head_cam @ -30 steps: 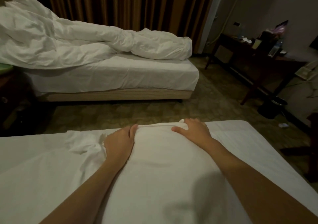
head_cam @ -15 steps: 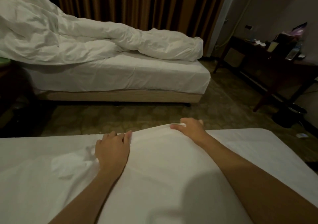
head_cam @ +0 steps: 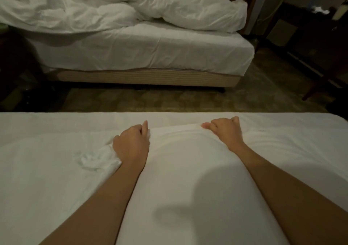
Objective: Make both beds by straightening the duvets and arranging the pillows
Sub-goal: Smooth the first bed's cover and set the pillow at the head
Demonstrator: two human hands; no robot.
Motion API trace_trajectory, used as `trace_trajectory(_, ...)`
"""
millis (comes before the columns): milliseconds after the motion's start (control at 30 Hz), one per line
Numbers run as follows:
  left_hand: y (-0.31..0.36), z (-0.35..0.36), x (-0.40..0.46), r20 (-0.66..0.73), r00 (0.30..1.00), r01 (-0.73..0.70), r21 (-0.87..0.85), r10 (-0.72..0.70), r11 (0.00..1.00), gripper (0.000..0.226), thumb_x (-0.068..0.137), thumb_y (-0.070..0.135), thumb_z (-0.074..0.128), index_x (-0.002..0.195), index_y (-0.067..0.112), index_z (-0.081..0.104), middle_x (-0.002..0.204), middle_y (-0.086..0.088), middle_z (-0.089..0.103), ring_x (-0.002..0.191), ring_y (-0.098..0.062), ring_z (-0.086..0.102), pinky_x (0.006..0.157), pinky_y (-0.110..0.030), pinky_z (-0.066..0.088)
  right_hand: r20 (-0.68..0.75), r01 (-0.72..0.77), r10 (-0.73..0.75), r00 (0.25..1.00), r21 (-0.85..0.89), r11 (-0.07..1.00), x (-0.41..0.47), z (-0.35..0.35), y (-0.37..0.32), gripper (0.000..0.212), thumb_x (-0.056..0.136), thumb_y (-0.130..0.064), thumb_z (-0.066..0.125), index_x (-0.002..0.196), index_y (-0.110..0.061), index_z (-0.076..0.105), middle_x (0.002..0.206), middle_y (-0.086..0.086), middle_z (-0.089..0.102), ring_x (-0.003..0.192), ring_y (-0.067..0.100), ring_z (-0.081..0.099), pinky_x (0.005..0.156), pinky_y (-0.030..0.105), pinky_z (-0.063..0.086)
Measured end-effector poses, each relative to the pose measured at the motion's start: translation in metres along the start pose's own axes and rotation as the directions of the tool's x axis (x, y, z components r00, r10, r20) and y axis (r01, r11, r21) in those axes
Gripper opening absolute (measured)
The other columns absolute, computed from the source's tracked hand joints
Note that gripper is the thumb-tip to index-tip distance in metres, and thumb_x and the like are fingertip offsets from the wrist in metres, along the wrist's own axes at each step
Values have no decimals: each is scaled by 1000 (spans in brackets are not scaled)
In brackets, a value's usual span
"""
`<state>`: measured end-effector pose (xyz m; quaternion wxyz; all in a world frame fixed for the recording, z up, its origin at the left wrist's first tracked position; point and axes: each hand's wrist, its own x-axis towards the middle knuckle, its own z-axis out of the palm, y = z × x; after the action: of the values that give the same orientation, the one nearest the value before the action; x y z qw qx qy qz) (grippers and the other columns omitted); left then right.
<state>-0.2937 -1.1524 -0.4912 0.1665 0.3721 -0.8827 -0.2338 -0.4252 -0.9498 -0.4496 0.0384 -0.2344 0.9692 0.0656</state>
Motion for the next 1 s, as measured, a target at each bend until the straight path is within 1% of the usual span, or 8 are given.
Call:
trace_trajectory(200,-7,-27,-18,-34,995,-97,23,98,995,27,100,22,38,99,12,63,90,-7,64,83,-25,57,74,-33,40,-176,-10,-6,984,-95,995,-14,13,-11,22,100,-32,44,119,-29,56,112,-3,61,105,17,54,96,33,32)
trace_trajectory(333,-13,-61,-37,-35,986,-166,-53,164,985,31,98,21,46,125,16,59,115,-7,65,103,-23,58,91,-32,41,-330,5,135,934,390,921,-34,-15,-19,28,101,-26,42,108,-11,64,109,10,64,98,23,55,90,34,37)
trace_trajectory(467,-23,-99,-69,-194,952,-241,5,238,970,31,81,21,72,111,13,68,101,-9,70,92,-27,67,86,-44,52,-216,132,30,976,693,709,-72,-86,-50,31,100,-32,40,90,-18,65,99,3,65,92,18,57,79,28,38)
trace_trajectory(567,-43,-131,-97,-160,980,-117,41,122,992,28,88,32,61,109,15,66,105,-9,66,90,-26,64,75,-37,52,19,136,-182,983,592,795,-91,-126,-102,41,95,-53,36,100,-25,66,103,-3,64,100,19,58,85,32,42)
trace_trajectory(667,-57,-146,-113,47,981,188,31,-189,982,37,95,48,41,112,17,52,103,-3,54,85,-22,58,62,-30,39,144,218,-254,956,226,949,-97,-116,-151,63,88,-71,28,119,-26,60,117,-5,62,107,17,56,88,33,39)
trace_trajectory(800,-60,-144,-108,119,979,181,-163,-163,970,29,99,46,30,96,18,37,79,3,53,66,-15,52,58,-31,38,98,232,-238,966,64,971,-98,-86,-163,69,85,-75,28,124,-23,52,119,-2,63,105,17,58,89,31,39)
trace_trajectory(900,-55,-151,-86,48,993,112,-238,-103,965,22,101,42,27,91,23,33,68,10,47,58,-7,46,56,-25,35,-67,262,-258,964,62,963,-90,-97,-164,60,84,-76,28,104,-24,50,90,-5,63,86,14,59,72,27,36)
trace_trajectory(1000,-50,-154,-46,-89,993,45,-283,-74,958,21,103,36,30,98,22,45,73,12,47,62,-10,43,63,-31,35,-268,297,-282,921,16,955,-63,-119,-171,53,85,-74,28,87,-23,39,64,-7,43,67,15,50,64,31,29)
